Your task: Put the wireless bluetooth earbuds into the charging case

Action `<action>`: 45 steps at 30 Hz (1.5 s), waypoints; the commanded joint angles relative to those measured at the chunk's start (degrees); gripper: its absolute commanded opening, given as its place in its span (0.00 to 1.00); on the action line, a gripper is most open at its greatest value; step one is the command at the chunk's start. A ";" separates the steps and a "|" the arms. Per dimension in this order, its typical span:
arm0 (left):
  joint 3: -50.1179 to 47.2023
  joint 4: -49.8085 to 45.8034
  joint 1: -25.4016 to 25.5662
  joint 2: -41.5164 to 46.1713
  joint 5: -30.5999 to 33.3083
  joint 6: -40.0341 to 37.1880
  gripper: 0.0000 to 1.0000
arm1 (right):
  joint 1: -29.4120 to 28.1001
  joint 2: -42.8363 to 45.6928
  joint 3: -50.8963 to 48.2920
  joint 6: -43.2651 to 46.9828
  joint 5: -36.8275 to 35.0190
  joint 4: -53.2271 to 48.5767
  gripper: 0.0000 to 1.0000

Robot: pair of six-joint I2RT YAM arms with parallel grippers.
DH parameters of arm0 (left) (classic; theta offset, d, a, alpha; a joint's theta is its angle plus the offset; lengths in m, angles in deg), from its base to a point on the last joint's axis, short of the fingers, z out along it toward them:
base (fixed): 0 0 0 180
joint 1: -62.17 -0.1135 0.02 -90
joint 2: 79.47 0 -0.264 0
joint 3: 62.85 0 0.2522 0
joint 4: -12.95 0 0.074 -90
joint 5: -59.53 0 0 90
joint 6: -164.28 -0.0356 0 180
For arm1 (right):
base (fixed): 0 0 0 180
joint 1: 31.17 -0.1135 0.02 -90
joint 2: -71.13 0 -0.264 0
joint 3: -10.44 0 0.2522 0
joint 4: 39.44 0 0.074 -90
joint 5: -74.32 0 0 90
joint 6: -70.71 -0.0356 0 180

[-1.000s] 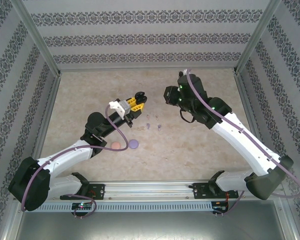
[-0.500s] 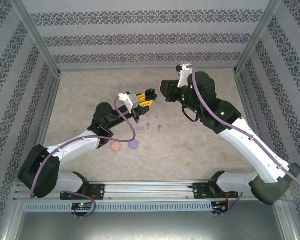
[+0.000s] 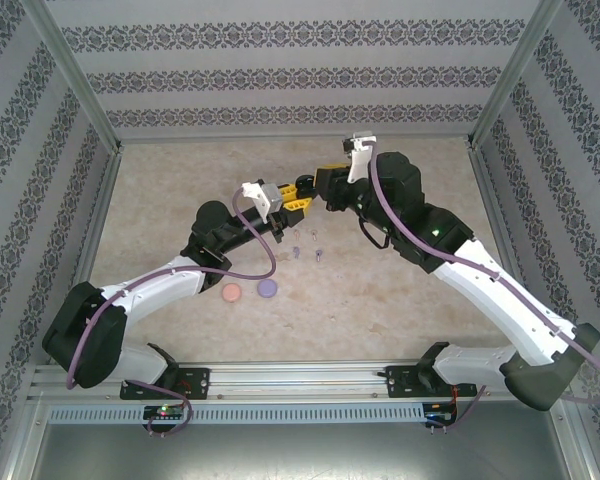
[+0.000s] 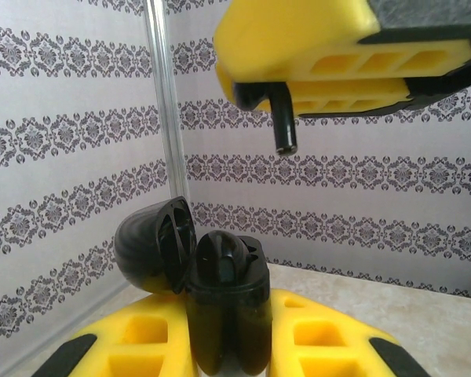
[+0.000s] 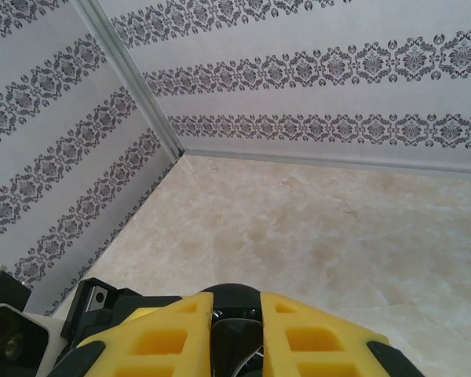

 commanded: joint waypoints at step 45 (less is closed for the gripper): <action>1.57 2.22 1.66 1.21 -0.16 -0.50 0.00 | -2.07 -6.68 -1.04 -4.52 2.99 -1.81 0.17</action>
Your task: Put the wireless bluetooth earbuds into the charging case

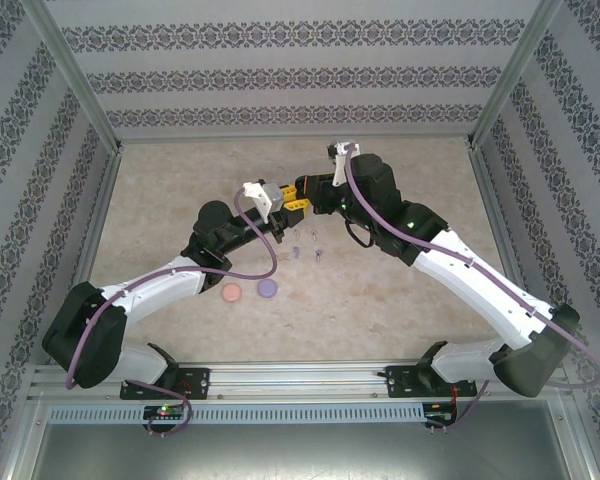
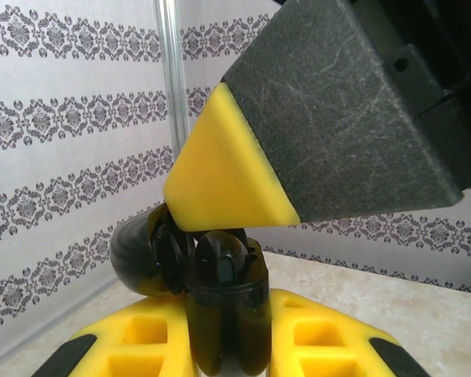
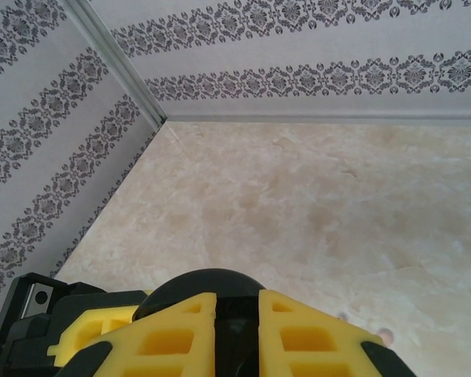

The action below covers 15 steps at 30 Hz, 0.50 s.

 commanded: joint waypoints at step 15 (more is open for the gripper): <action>1.58 4.07 1.74 0.92 -1.91 -0.72 0.00 | 1.45 3.00 1.35 -5.62 -0.63 -0.86 0.55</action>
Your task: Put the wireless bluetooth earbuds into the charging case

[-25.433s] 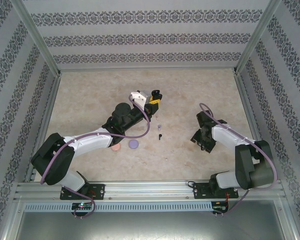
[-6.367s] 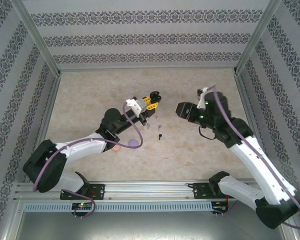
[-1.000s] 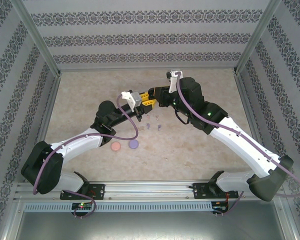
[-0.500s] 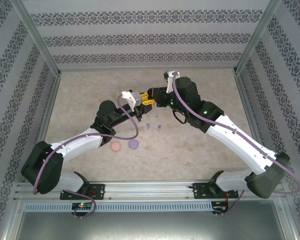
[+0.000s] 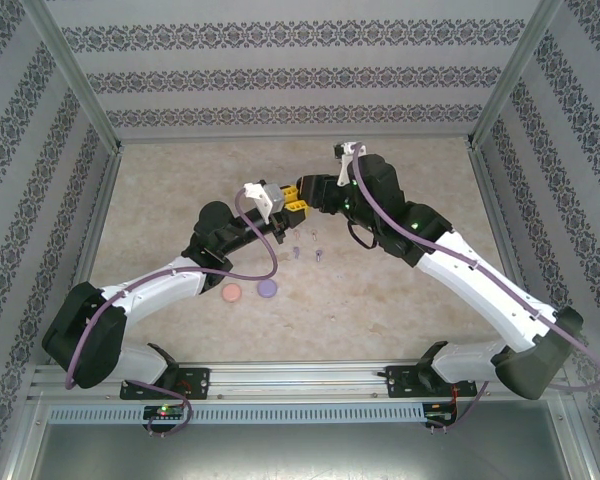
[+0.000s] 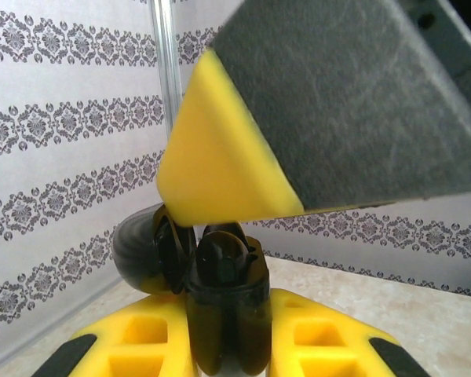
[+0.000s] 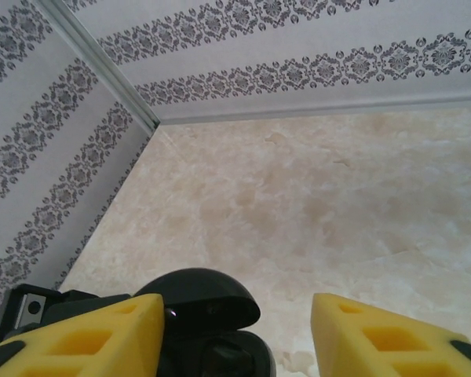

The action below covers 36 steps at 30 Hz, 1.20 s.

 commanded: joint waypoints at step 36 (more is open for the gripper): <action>6.79 -4.92 2.04 -1.19 -7.26 -2.30 0.00 | 12.67 -3.92 11.98 -1.86 27.45 -18.78 0.00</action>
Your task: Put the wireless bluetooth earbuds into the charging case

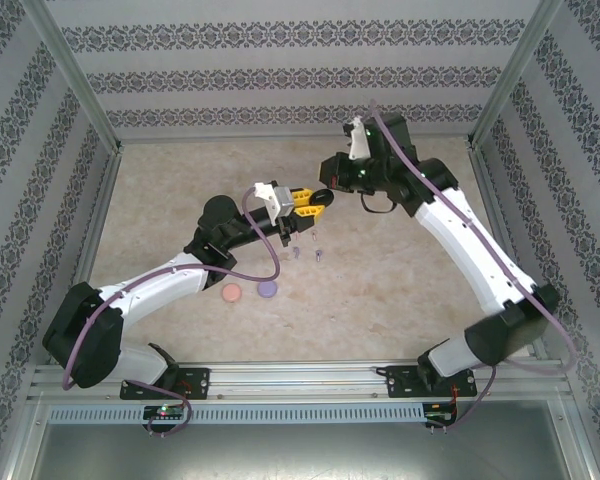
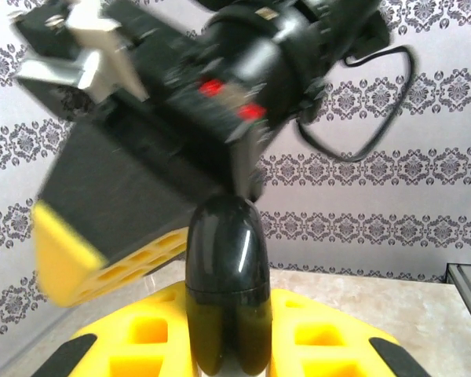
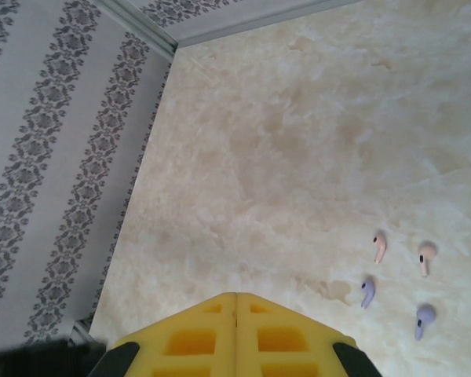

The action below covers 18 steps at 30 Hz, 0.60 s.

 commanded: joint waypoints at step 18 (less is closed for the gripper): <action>12.37 -8.95 4.90 -19.03 6.01 17.44 0.00 | 10.81 25.29 -28.08 -6.25 -20.59 1.40 0.34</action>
